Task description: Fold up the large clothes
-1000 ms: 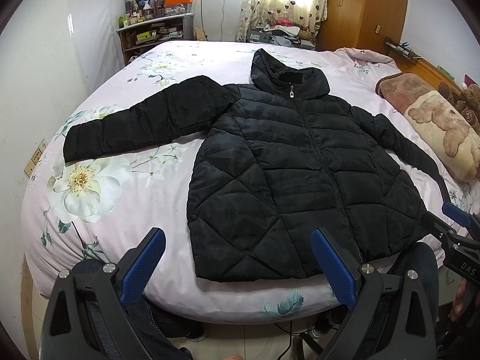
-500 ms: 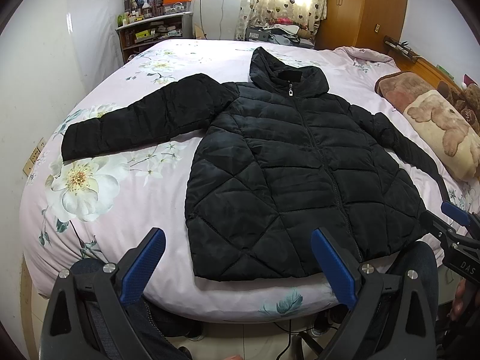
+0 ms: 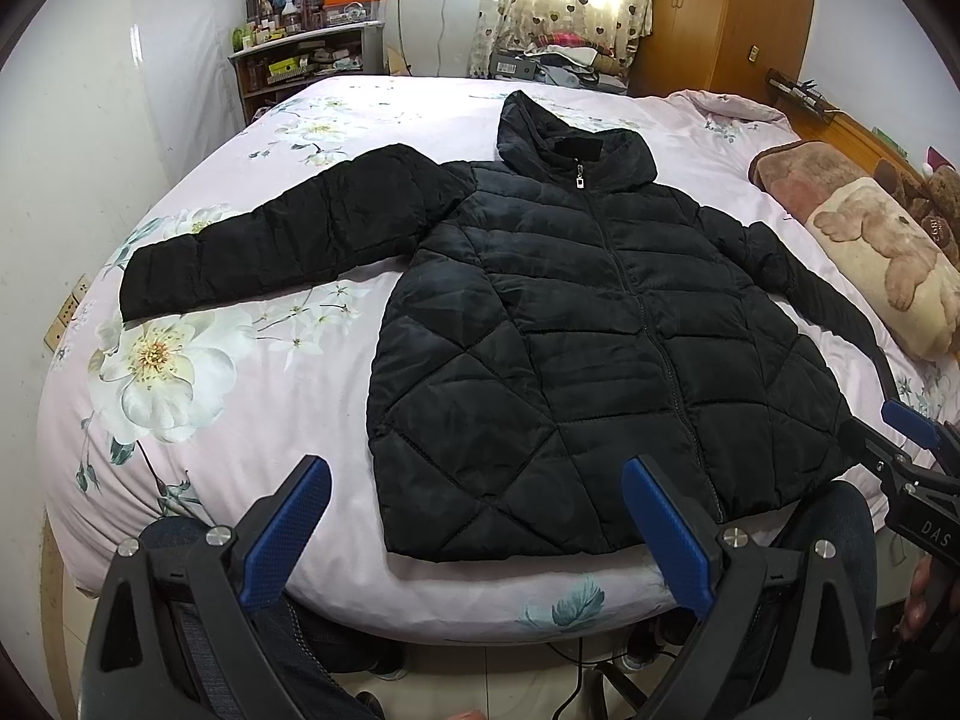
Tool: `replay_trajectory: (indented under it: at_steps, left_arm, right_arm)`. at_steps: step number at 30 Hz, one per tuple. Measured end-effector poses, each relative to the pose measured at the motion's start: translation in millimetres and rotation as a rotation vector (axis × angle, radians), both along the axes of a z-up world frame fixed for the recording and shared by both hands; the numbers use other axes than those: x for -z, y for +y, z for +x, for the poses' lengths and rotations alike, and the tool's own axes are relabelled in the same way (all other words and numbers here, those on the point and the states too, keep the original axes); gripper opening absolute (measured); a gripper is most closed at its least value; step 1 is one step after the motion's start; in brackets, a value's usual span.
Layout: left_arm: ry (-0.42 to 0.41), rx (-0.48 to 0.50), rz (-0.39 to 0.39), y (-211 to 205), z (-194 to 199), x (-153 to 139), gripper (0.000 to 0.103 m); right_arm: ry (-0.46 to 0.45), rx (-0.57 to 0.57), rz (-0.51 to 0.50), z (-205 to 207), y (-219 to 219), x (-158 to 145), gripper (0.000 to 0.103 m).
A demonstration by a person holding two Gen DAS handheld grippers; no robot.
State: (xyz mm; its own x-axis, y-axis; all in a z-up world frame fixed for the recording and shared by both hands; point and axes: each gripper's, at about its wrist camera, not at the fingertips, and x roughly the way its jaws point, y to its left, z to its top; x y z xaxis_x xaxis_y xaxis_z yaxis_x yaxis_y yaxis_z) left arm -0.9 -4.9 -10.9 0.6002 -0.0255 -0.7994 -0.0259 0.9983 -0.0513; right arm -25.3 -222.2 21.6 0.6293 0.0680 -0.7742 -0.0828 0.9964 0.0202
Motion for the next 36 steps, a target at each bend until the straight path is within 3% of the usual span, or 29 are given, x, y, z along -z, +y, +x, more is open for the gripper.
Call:
replay_trajectory:
  at_steps: [20, 36]
  left_arm:
    - [0.036, 0.011, 0.004, 0, 12, 11, 0.099]
    - [0.06, -0.052, 0.029, 42, 79, 50, 0.099]
  right_arm:
    - [0.024, -0.007, -0.001, 12, 2, 5, 0.085]
    - [0.05, -0.025, 0.013, 78, 6, 26, 0.085]
